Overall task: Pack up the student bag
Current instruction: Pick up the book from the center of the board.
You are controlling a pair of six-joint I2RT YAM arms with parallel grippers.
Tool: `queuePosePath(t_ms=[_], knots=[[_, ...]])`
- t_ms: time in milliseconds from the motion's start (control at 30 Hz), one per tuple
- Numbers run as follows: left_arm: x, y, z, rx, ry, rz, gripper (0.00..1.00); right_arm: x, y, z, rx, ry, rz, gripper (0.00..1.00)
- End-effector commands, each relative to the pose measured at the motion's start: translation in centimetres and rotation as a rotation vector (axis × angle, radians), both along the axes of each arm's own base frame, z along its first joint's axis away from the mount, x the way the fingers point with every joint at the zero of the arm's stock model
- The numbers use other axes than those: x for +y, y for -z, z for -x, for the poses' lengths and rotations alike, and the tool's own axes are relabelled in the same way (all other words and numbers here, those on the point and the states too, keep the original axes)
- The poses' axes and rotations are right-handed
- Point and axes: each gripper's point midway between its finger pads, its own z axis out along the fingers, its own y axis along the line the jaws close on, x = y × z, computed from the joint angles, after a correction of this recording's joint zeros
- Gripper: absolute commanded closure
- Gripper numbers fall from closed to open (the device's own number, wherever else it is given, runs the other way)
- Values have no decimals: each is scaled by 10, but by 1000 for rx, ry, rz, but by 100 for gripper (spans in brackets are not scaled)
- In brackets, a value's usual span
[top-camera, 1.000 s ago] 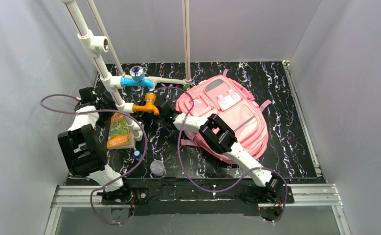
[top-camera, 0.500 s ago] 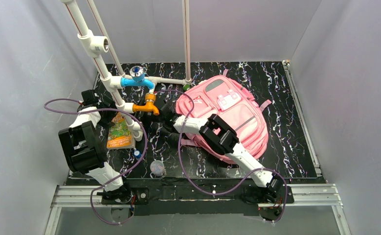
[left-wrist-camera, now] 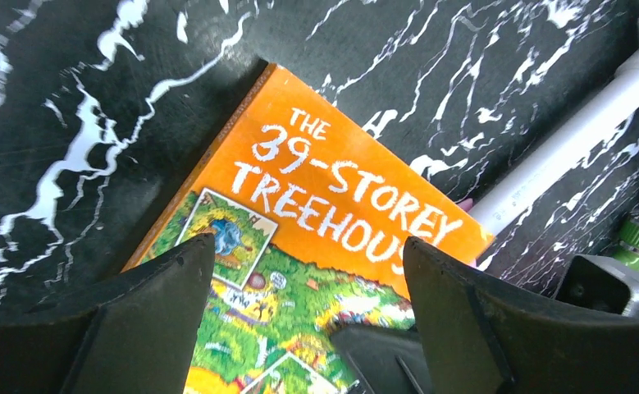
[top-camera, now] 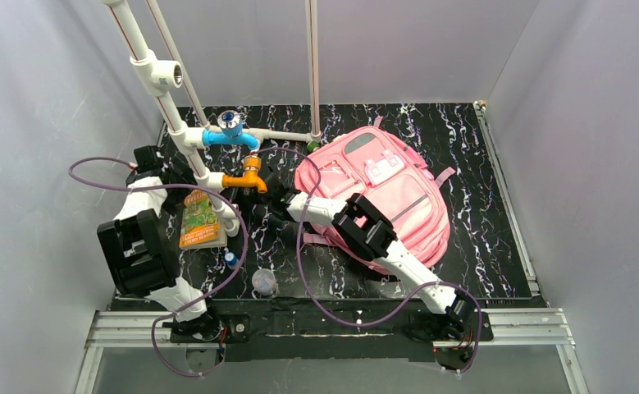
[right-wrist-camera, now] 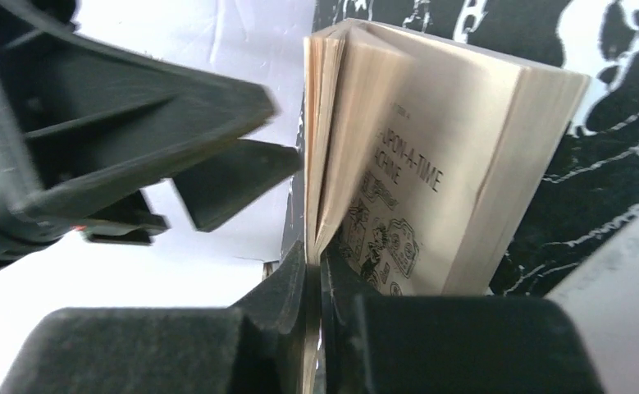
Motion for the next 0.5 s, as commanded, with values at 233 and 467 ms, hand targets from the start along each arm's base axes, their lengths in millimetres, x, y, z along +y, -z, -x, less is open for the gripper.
queuePosePath(t_ms=[233, 467], knots=[[43, -237, -7, -427, -121, -348, 12, -7, -57, -42, -91, 87, -97, 99], [35, -408, 30, -962, -211, -509, 8, -11, -101, -44, -73, 41, -213, 99]])
